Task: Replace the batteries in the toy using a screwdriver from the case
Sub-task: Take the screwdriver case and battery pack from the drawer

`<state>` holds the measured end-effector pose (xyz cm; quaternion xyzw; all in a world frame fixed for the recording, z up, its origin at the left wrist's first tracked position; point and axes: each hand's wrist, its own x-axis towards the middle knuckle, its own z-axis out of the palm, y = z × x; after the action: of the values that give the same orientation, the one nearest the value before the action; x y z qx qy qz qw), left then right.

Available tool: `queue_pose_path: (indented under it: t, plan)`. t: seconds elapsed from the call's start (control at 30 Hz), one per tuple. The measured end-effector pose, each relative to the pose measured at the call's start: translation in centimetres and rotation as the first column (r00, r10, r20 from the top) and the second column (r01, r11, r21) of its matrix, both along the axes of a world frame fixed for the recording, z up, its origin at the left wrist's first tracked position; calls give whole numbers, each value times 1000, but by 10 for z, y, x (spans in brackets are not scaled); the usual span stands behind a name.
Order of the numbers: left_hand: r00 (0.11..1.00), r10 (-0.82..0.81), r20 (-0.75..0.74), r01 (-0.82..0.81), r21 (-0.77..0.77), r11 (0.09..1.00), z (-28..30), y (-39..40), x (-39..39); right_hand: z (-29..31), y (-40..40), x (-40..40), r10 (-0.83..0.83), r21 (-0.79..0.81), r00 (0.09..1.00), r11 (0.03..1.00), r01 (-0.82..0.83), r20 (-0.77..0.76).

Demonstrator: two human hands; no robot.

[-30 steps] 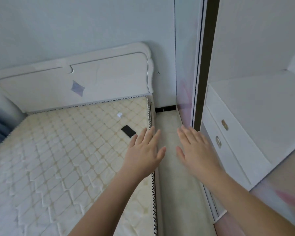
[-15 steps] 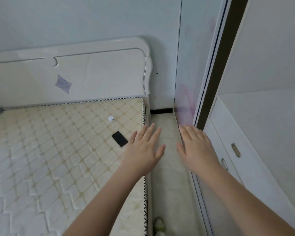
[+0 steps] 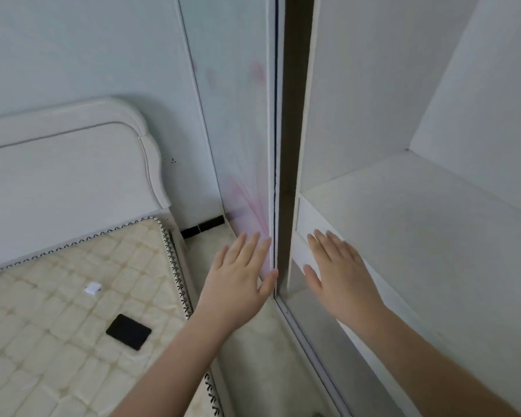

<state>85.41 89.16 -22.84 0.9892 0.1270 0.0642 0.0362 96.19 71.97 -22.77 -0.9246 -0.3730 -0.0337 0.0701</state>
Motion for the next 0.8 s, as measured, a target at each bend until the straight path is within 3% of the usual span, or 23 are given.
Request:
queue_pose_path:
  t: [0.3, 0.6, 0.8]
  plan:
    - [920, -377, -109, 387, 91, 918, -6, -31, 146, -6, -34, 105, -305, 62, 952, 950, 306, -27]
    - [811, -564, -153, 577, 53, 815, -15, -54, 243, -14, -66, 147, -529, 43, 848, 847, 530, -35]
    - [689, -706, -164, 715, -1, 699, -34, -54, 294, -29, -68, 148, -690, 22, 723, 723, 690, -27]
